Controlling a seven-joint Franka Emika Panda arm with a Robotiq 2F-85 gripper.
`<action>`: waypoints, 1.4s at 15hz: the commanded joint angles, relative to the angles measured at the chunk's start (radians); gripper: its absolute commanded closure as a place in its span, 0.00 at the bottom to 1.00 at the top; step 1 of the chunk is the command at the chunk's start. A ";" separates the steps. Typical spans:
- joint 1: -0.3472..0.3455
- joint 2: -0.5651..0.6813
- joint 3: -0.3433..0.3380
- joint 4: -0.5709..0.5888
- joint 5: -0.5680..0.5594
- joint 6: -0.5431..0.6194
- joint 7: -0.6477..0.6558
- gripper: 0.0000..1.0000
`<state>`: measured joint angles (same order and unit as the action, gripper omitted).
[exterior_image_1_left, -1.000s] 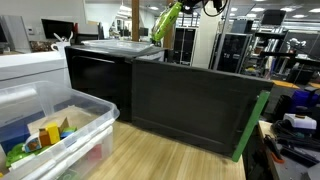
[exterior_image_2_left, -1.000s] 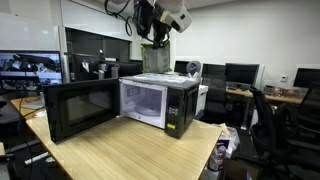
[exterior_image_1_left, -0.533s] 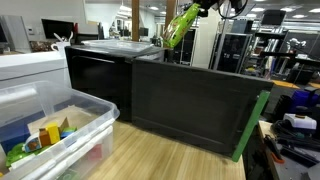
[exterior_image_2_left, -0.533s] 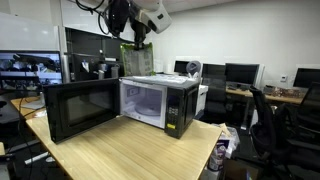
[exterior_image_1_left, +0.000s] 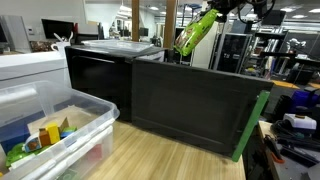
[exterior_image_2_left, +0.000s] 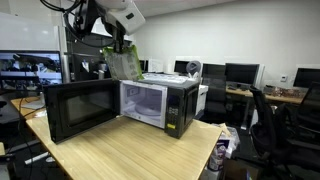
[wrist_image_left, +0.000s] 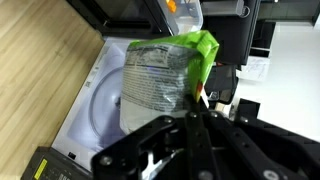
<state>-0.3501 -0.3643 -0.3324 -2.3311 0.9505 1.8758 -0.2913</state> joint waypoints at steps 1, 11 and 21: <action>-0.005 -0.071 -0.006 -0.082 0.021 0.069 -0.013 1.00; 0.011 -0.070 -0.039 -0.195 0.071 0.197 -0.143 1.00; 0.021 -0.010 -0.038 -0.216 0.266 0.209 -0.328 1.00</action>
<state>-0.3456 -0.4007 -0.3731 -2.5500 1.1411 2.0570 -0.5570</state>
